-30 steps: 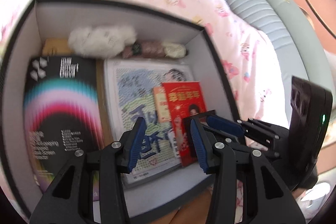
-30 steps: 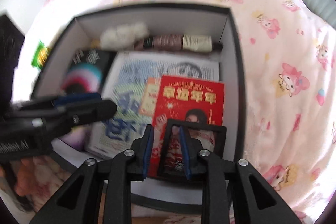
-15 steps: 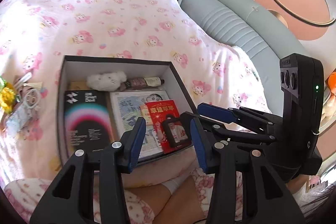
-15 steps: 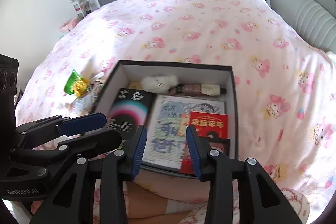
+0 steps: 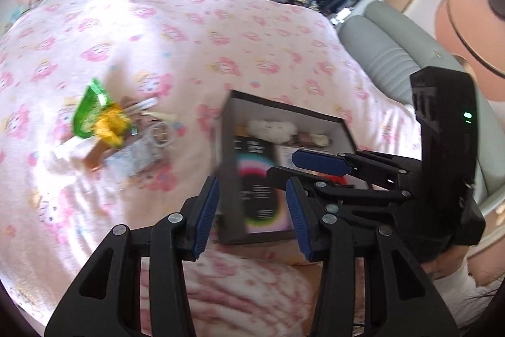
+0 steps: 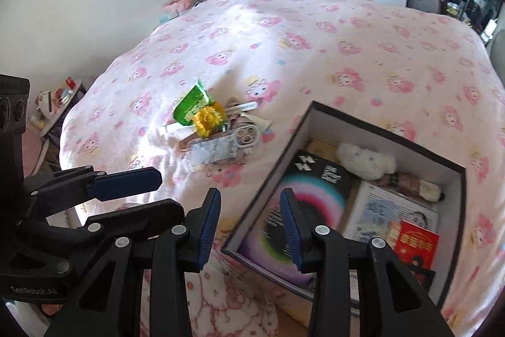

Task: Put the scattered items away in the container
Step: 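Move the right gripper back to the clear phone case on the bedspread, then grasp the clear phone case with the right gripper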

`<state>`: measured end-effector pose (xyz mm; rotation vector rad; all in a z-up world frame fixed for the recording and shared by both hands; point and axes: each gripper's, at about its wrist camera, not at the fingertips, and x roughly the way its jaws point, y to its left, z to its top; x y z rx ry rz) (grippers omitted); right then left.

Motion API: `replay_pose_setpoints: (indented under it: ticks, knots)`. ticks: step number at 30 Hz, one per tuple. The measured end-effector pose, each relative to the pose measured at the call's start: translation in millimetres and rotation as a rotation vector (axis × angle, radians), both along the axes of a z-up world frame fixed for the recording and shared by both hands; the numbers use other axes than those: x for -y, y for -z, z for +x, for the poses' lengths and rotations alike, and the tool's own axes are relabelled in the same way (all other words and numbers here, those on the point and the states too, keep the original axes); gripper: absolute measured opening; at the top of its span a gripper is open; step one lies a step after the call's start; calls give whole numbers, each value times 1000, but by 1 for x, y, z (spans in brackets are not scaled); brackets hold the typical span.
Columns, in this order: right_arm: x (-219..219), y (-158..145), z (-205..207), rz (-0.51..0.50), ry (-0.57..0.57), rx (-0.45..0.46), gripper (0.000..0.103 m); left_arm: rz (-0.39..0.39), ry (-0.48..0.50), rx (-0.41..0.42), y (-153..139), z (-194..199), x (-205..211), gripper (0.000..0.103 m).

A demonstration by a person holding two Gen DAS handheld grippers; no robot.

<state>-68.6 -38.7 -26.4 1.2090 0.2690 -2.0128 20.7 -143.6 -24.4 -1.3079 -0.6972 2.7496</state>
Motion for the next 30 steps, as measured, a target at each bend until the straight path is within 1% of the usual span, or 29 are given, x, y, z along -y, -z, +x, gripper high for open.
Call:
replay_pose_setpoints:
  ticks: [2, 5, 6, 8, 11, 17, 20, 21, 23, 25, 27, 30]
  knots:
    - [19, 13, -10, 35, 20, 25, 35, 25, -58, 26, 11, 4, 29, 44]
    - [41, 17, -22, 20, 8, 32, 35, 61, -148, 74, 33, 8, 74, 44]
    - [49, 19, -26, 22, 5, 44, 35, 73, -167, 87, 42, 8, 85, 44]
    - [69, 28, -34, 37, -8, 68, 35, 125, -204, 111, 61, 7, 108, 44]
    - [95, 45, -45, 83, -20, 96, 35, 176, -241, 159, 89, 2, 133, 44]
    - [136, 88, -75, 201, -17, 165, 35, 264, -238, 252, 139, -22, 166, 45]
    - [149, 113, -94, 245, 19, 233, 36, 328, -236, 288, 165, -34, 176, 46]
    - [151, 120, -100, 254, 33, 251, 36, 355, -231, 292, 171, -37, 179, 47]
    - [154, 131, -107, 276, 65, 264, 36, 396, -225, 303, 184, -43, 182, 49]
    - [157, 138, -110, 277, 70, 274, 36, 418, -227, 311, 193, -50, 185, 51]
    - [159, 144, -111, 289, 82, 287, 37, 459, -203, 320, 203, -58, 185, 51]
    - [160, 149, -118, 304, 115, 285, 37, 483, -176, 333, 210, -63, 183, 51]
